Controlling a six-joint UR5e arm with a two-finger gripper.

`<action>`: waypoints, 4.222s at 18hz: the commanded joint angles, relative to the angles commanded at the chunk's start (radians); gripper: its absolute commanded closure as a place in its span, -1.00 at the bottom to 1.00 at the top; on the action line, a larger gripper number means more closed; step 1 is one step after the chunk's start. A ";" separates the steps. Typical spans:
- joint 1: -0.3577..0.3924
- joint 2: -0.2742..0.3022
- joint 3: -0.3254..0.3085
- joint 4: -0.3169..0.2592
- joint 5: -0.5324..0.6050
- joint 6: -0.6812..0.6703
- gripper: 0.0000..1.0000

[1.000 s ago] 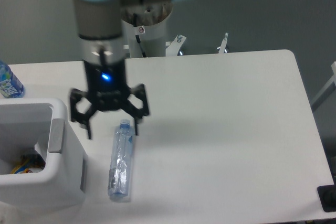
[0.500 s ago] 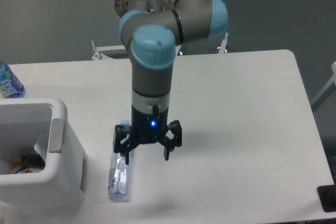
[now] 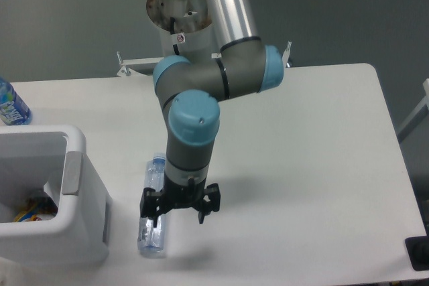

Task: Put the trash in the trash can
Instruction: 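Lower onto the bottle's cap end and close the gripper on it, then lift the bottle and carry it over the white bin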

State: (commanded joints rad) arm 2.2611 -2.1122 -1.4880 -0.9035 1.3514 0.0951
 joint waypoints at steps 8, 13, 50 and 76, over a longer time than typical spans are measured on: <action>-0.043 -0.060 0.000 0.002 0.054 0.000 -1.00; -0.083 -0.094 0.005 0.014 0.100 0.000 -1.00; -0.129 -0.158 0.048 0.014 0.190 -0.041 -0.12; 0.017 0.063 0.075 0.034 0.239 0.095 -0.10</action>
State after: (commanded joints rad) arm 2.2779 -2.0495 -1.4129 -0.8698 1.5907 0.1902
